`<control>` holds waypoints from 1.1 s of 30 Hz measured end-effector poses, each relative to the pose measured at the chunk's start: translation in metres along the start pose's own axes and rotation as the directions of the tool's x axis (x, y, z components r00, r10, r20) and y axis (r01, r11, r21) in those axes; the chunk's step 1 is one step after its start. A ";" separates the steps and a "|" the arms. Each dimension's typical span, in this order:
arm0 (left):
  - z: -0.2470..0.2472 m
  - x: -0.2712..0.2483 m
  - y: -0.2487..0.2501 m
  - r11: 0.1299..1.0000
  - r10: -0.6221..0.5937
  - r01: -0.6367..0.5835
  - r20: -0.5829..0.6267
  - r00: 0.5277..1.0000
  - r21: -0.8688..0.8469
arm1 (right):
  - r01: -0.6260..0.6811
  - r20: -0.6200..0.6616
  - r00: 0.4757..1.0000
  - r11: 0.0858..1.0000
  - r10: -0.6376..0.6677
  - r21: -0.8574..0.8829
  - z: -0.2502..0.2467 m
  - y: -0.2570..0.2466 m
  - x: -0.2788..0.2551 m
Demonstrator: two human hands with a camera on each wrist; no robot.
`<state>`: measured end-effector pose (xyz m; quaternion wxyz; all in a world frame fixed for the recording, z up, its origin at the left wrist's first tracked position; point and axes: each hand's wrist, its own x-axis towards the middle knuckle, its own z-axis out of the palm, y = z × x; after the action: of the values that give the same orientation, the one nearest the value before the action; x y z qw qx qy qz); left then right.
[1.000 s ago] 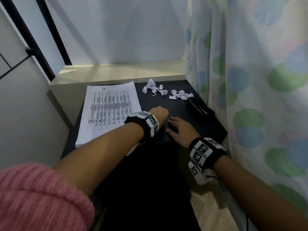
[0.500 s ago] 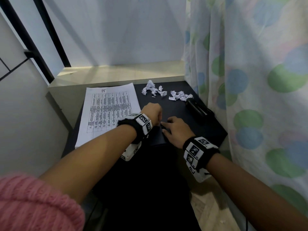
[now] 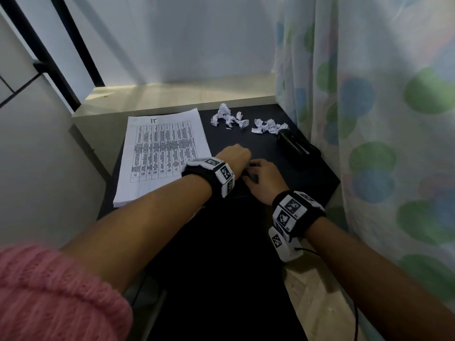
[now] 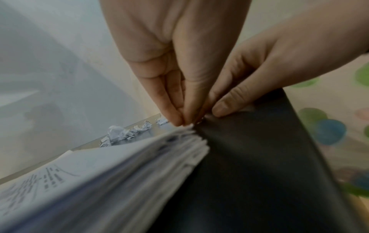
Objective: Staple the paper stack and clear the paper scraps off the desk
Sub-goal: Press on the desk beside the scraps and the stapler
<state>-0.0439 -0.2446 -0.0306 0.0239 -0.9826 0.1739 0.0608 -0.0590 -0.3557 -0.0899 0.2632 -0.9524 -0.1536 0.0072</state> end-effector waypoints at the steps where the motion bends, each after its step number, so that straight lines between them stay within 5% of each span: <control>1: 0.001 -0.001 0.001 1.000 -0.004 0.004 0.006 1.000 0.008 | 0.006 -0.008 1.000 1.000 -0.006 0.016 -0.001 0.000 -0.001; 8: -0.006 -0.002 -0.013 0.997 -0.037 0.036 -0.011 0.999 -0.072 | -0.020 0.033 0.999 0.997 0.018 0.068 -0.011 0.007 -0.006; 15: -0.017 -0.013 -0.055 0.909 -0.271 0.203 -0.147 0.951 -0.364 | -0.079 0.212 0.966 0.948 0.150 -0.308 -0.007 0.005 -0.003; 21: -0.015 -0.023 -0.072 0.878 -0.293 0.191 -0.177 0.939 -0.440 | 0.065 0.316 0.948 0.955 0.032 -0.290 0.004 -0.019 0.001; 27: -0.016 -0.049 -0.103 0.838 -0.366 0.207 -0.238 0.900 -0.505 | 0.017 0.260 0.965 0.988 0.023 -0.152 -0.008 -0.013 0.001; 33: -0.012 -0.081 -0.128 0.823 -0.395 0.212 -0.262 0.881 -0.527 | 0.145 0.246 0.969 0.878 -0.032 -0.456 0.002 -0.020 -0.010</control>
<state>-0.0743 -0.0977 -0.0050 -0.2450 -0.9659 -0.0069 -0.0832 -0.0748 -0.3409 -0.0824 0.0046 -0.9721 -0.2242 0.0684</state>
